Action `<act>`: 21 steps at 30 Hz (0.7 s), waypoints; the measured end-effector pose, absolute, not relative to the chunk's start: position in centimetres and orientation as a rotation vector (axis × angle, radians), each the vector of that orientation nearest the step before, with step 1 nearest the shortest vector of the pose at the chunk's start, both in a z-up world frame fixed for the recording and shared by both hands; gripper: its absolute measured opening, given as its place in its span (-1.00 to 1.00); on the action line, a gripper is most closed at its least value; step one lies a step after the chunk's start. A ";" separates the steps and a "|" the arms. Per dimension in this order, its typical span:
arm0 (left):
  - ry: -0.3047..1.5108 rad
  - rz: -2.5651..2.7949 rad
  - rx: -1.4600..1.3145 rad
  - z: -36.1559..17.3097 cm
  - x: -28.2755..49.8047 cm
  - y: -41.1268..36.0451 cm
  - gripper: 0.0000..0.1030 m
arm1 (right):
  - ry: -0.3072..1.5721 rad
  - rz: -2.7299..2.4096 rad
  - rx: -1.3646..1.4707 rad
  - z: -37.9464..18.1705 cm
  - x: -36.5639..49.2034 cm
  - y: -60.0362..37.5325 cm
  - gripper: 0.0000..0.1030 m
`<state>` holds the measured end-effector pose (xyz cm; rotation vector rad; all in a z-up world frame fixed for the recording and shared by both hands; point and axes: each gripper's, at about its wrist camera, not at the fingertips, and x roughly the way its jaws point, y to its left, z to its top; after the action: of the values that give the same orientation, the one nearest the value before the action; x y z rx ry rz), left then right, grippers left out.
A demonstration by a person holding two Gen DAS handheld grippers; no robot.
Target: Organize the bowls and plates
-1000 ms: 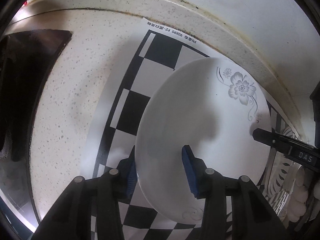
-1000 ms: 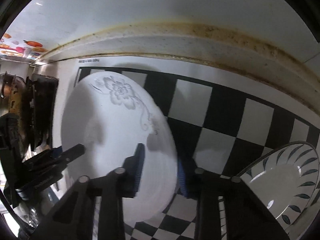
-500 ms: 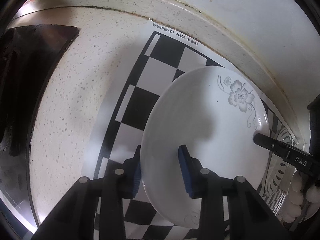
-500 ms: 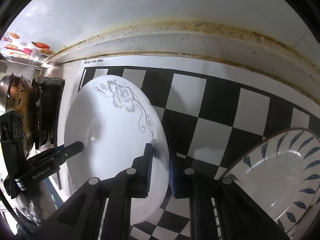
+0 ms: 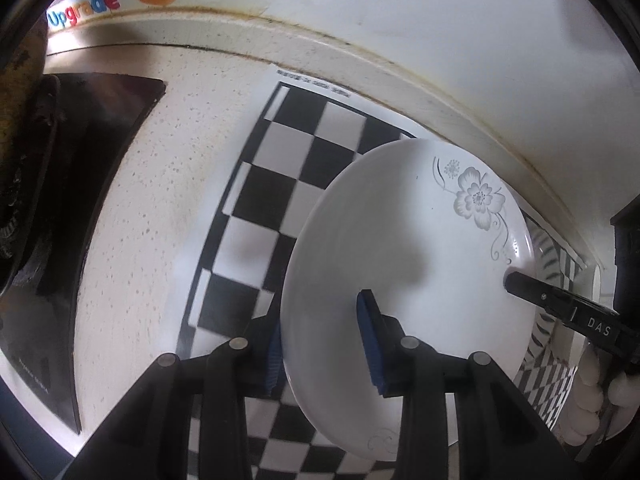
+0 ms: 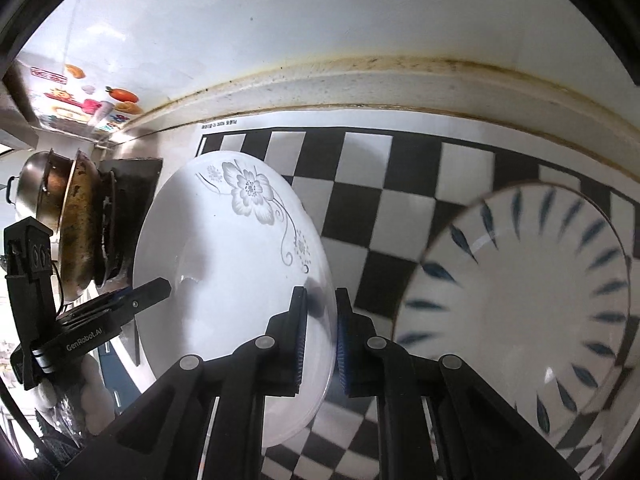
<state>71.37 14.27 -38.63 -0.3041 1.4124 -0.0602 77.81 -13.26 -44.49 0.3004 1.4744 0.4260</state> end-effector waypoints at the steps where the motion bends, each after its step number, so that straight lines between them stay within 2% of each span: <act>1: 1.409 -0.065 -0.305 -38.3 70.9 14.2 -0.38 | 1.467 0.425 0.306 -44.1 77.2 -13.8 -0.71; 12: 1.376 -0.162 -0.208 -33.8 66.4 8.3 -0.38 | 1.413 0.369 0.433 -40.7 67.8 -21.5 -0.71; 21: 1.377 -0.278 -0.138 -33.2 63.6 3.0 -0.38 | 1.356 0.283 0.465 -38.3 60.2 -27.4 -0.71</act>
<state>63.59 2.96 -33.17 -0.1378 1.3765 -0.2783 60.20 -27.35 -38.33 0.4653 1.3564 0.2830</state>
